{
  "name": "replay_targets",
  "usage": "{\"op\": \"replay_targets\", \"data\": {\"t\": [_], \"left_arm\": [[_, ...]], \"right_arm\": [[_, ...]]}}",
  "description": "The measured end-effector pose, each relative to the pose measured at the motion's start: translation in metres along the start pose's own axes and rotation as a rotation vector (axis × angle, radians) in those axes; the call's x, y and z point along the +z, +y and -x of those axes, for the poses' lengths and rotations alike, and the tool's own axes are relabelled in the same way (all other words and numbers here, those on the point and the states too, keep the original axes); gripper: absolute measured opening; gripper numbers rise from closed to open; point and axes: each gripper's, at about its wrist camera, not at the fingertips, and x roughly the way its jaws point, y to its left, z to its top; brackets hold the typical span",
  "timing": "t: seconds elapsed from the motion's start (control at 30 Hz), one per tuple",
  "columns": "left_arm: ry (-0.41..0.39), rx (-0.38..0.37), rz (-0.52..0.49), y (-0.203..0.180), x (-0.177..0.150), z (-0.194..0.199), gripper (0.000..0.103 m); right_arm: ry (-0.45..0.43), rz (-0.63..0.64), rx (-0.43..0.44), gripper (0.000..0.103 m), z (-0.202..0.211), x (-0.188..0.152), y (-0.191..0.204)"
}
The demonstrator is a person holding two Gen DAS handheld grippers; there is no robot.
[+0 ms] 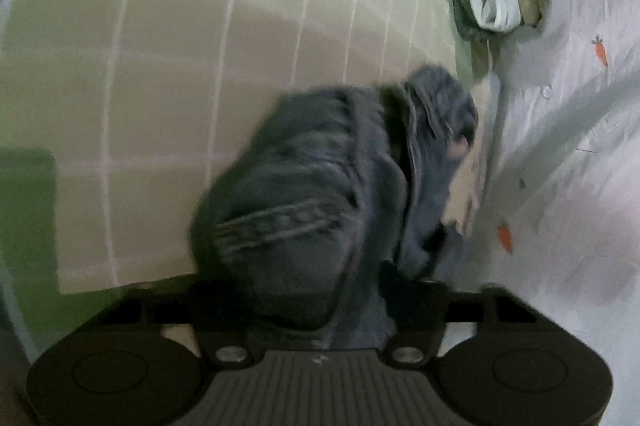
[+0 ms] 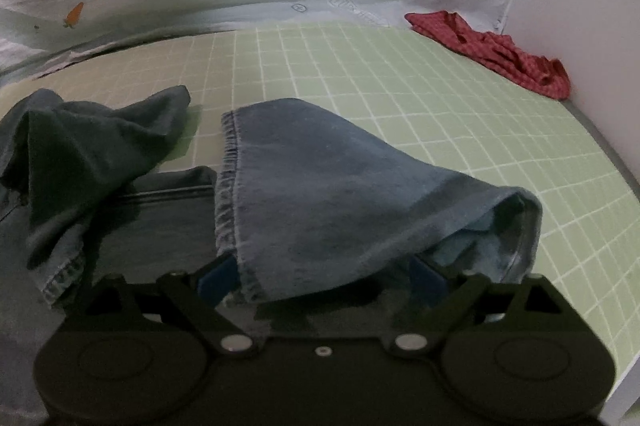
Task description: Fold clothes
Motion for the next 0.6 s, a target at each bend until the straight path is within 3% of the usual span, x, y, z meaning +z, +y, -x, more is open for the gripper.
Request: {"op": "replay_targets", "data": {"t": [0.1,0.2,0.3,0.37,0.47,0.5,0.53,0.6], "left_arm": [[-0.085,0.059,-0.148,-0.019,0.006,0.005,0.034],[-0.150,0.084,-0.289,-0.043,0.013,0.011,0.027],[-0.260,0.109,-0.434,-0.070,0.023,0.021,0.027],[-0.339,0.164,-0.512,-0.086,0.030,0.026,0.028],[-0.430,0.305,-0.600,-0.108,0.034,0.027,0.042],[-0.460,0.353,-0.625,-0.114,0.033,0.028,0.055],[-0.485,0.369,-0.657,-0.117,0.027,0.031,0.071],[-0.539,0.374,-0.726,-0.122,0.014,0.039,0.082]], "right_arm": [[-0.014,0.044,-0.002,0.095,0.002,0.001,0.007],[-0.029,0.087,0.003,0.095,0.004,0.001,0.014],[-0.051,0.142,0.006,0.095,0.009,0.002,0.021],[-0.067,0.177,0.015,0.095,0.012,0.001,0.025],[-0.083,0.235,0.051,0.096,0.017,-0.001,0.037],[-0.086,0.257,0.070,0.096,0.017,-0.002,0.041],[-0.090,0.278,0.091,0.096,0.018,-0.004,0.045],[-0.096,0.317,0.148,0.096,0.021,-0.005,0.054]]}}
